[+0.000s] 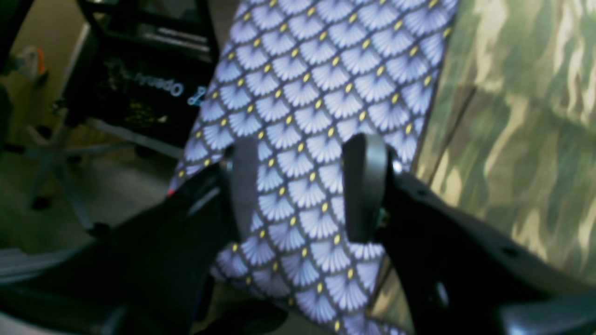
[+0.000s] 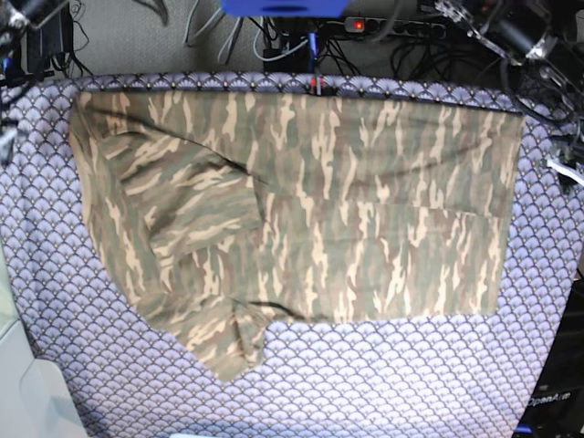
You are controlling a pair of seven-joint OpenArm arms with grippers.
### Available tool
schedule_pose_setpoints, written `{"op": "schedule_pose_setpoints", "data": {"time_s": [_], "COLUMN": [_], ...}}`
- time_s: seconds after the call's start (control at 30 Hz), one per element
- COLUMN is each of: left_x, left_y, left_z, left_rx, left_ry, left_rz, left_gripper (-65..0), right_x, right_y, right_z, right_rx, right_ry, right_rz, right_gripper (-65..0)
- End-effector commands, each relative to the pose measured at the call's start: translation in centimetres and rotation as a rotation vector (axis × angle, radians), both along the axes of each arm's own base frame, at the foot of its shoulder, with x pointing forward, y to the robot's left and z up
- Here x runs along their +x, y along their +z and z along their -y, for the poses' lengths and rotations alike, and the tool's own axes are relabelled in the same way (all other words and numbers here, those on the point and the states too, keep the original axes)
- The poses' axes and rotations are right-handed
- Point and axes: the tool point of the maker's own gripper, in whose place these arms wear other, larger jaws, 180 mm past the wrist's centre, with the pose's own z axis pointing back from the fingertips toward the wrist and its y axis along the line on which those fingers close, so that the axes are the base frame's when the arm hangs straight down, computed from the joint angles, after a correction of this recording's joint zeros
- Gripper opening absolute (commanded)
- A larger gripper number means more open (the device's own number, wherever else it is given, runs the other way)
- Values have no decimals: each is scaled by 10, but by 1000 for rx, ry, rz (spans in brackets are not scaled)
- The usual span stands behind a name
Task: Fold the T-shirt properly
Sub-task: 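Open both grippers and raise them off the shirt, then move the right gripper down to the shirt's side edge near the hem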
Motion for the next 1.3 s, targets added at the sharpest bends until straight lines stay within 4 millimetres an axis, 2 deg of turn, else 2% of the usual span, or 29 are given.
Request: {"op": "schedule_pose_setpoints", "data": {"time_s": [0.0,0.13,0.2,0.3,0.43,0.53,0.67,0.8,1.03,1.17,1.23,1.27], "left_x": [5,3,-2,-6,-14,-17,-18,-17,-18,-24,-28,-29], "left_y": [15,11,7,-3,-5,-10,-4,3,15,11,11,10], "left_z": [-8,-5,-5,6,9,18,19,23,21,20,19,18], "left_rx": [33,24,23,-2,14,11,45,59,92,86,86,86], "left_ry": [0,0,1,1,1,5,13,14,15,26,33,37], "left_rz": [41,35,18,11,-13,-26,-38,-22,-9,-50,-70,-76], "left_gripper": [-357,-357,-357,-357,-357,-357,-357,-357,-357,-357,-357,-357], "right_x": [26,87,118,164,209,233,254,263,265,266,261,261], "right_y": [25,27,15,8,3,-3,-9,-15,-22,-23,-31,-36], "right_z": [-2,-30,-41,-50,-65,-80,-98,-109,-120,-127,-128,-136], "right_rx": [-33,1,39,87,137,190,274,329,361,356,355,363], "right_ry": [51,188,231,260,297,325,345,349,355,375,377,386], "right_rz": [80,94,63,68,99,124,153,197,250,266,250,243], "right_gripper": [-269,-256,-226,-208,-207,-206,-206,-206,-206,-206,-206,-206]}}
